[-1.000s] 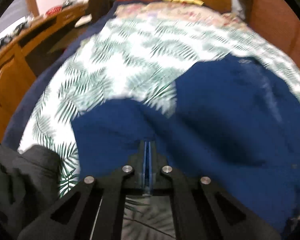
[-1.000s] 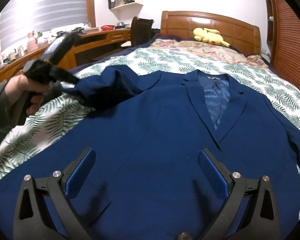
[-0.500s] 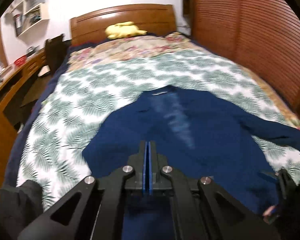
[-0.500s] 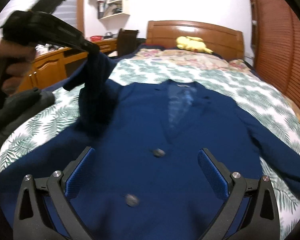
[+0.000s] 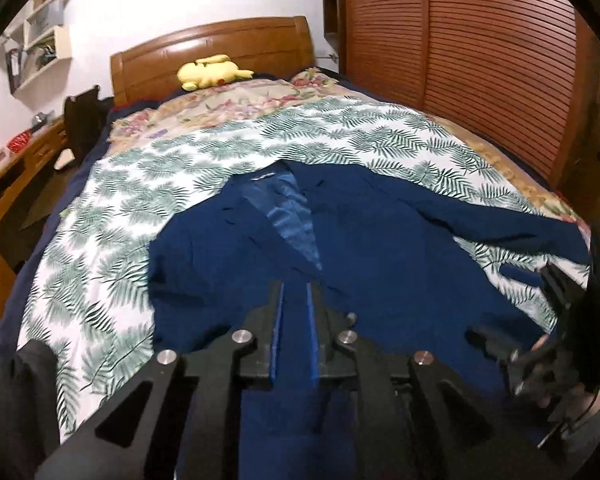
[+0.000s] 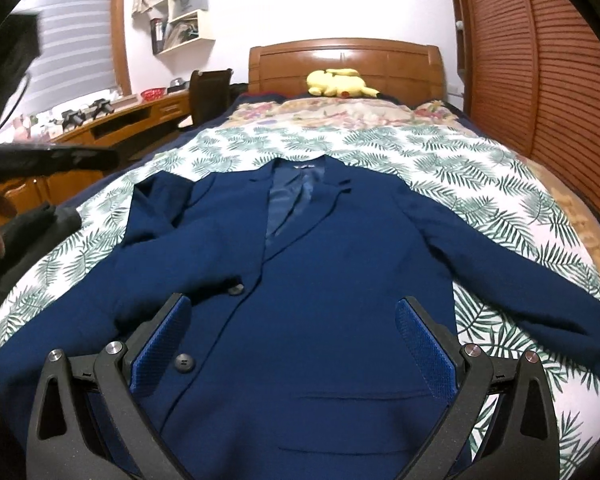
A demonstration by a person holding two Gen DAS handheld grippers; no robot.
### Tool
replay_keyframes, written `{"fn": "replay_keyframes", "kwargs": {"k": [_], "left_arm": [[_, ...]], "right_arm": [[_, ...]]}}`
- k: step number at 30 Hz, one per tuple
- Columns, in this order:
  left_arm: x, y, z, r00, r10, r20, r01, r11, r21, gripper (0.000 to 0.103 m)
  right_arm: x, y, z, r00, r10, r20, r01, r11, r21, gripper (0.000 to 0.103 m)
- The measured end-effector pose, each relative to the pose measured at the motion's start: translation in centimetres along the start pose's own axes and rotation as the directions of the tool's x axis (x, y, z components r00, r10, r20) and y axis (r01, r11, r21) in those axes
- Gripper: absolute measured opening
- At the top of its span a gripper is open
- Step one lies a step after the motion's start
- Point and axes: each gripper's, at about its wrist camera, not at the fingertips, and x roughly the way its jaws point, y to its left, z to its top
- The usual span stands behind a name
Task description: Fold large clothes
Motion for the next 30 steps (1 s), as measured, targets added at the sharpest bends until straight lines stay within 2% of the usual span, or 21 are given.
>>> {"fn": "replay_keyframes", "kwargs": {"k": [7, 15, 18, 23, 30], "left_arm": [[-2.2, 2.9, -5.8, 0.999, 0.031, 0.021, -0.029, 0.997, -0.065, 0.017], [-3.3, 6.7, -10.8, 0.998, 0.053, 0.018, -0.050, 0.988, -0.145, 0.021], [-4.3, 8.1, -11.8, 0.997, 0.065, 0.033, -0.059, 0.984, -0.169, 0.022], [-5.5, 9.9, -13.2, 0.993, 0.101, 0.060, -0.088, 0.978, -0.189, 0.024], [-6.6, 12.2, -14.2, 0.991, 0.121, 0.062, -0.106, 0.973, -0.205, 0.025]], "right_arm": [[0.7, 2.2, 0.0, 1.000, 0.027, -0.012, -0.027, 0.999, -0.033, 0.103], [2.7, 6.3, 0.9, 0.997, 0.075, -0.029, -0.077, 0.995, -0.070, 0.101], [4.3, 8.4, 1.9, 0.992, 0.112, -0.049, -0.116, 0.990, -0.085, 0.097], [8.4, 12.5, 4.1, 0.982, 0.147, -0.121, -0.164, 0.976, -0.141, 0.082], [15.2, 16.9, 5.1, 0.956, 0.139, -0.257, -0.192, 0.962, -0.195, 0.071]]}}
